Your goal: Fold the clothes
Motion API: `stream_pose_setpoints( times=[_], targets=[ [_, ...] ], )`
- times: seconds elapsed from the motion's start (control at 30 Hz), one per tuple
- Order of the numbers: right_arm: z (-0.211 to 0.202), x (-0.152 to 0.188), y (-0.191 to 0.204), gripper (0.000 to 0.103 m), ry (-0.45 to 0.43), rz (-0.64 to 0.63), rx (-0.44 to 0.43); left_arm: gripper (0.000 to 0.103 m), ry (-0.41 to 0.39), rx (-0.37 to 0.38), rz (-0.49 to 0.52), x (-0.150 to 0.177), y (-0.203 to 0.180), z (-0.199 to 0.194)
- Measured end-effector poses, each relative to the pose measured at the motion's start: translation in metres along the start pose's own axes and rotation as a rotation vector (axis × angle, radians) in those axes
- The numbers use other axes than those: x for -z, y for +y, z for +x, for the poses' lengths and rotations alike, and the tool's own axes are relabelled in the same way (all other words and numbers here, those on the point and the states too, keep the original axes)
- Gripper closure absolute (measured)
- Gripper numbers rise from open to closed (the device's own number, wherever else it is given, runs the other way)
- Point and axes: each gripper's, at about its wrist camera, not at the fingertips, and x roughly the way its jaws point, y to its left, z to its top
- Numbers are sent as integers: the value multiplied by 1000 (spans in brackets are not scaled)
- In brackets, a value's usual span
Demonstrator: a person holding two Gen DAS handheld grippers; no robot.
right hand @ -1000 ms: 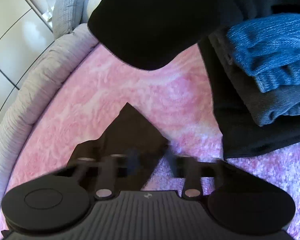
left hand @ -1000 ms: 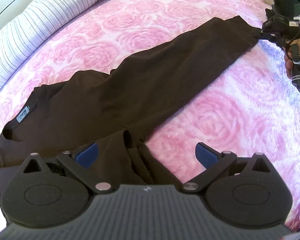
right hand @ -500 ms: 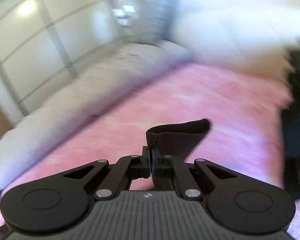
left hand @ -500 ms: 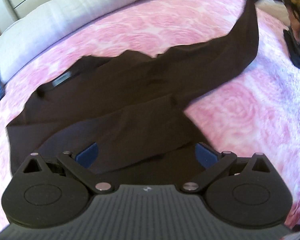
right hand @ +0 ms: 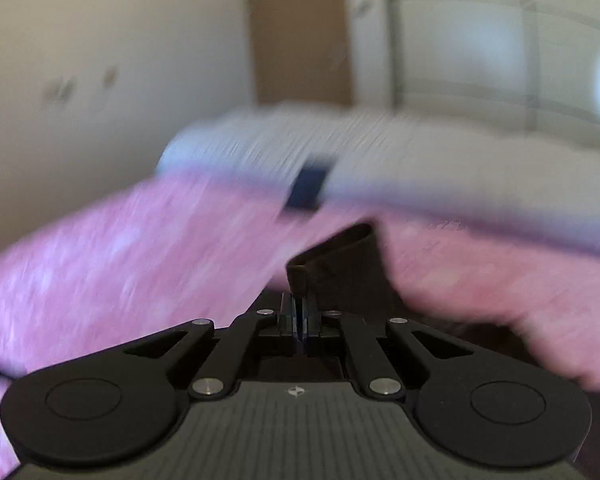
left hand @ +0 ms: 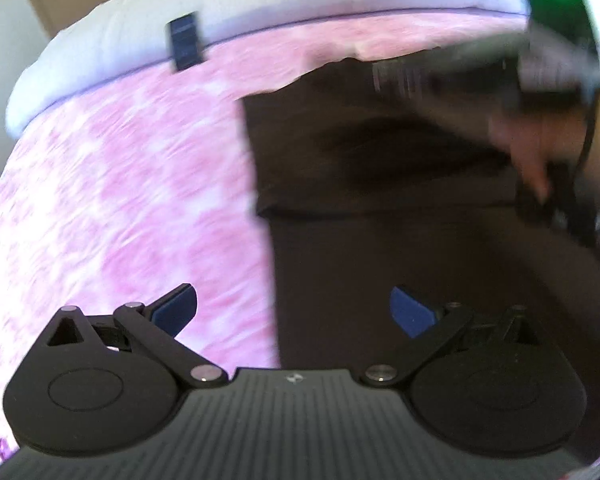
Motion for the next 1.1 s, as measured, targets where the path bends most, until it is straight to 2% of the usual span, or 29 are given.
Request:
stream_pose_setpoints(
  times=[0.1,0.17,0.3,0.33,0.37,0.4,0.43,0.5,0.6,0.73,0.87,0.93,1.0,1.03,1.07,1.1],
  targets=[
    [36,21,37,100,106,-31,-20,1,-1,1,-26,13,30,7],
    [37,22,51,99,115,-48,-5,1,-6,16,-38,17,45,11],
    [49,6,53,97,125,-59,32,1,-28,57,-32,13,60,16],
    [49,6,55,92,130,-54,29,1,-34,67,-25,9,61,17],
    [49,7,56,79,136,-44,22,1,-41,76,-15,5,61,20],
    [52,11,58,61,162,-37,-5,1,-48,84,-5,0,61,22],
    [52,13,59,57,185,-33,-30,1,-56,90,4,-3,60,25],
    [47,16,60,59,212,-30,-63,1,-72,104,18,-11,62,31],
    [15,25,51,59,209,-18,-45,1,-87,138,24,-32,64,48],
    [-27,40,-2,59,218,61,77,1,-113,189,58,-69,61,83],
    [-43,57,-100,59,253,168,265,4,-120,284,127,-113,54,132],
    [-44,61,-151,58,262,216,341,16,-78,313,118,-132,57,162],
    [-40,65,-188,58,265,223,385,17,-14,328,79,-147,58,191],
    [-38,66,-201,58,263,218,396,21,23,336,60,-152,59,205],
    [-35,68,-212,58,263,217,398,28,68,346,49,-153,59,216],
    [-32,70,-222,58,265,217,398,46,94,350,57,-152,57,222]
  ],
)
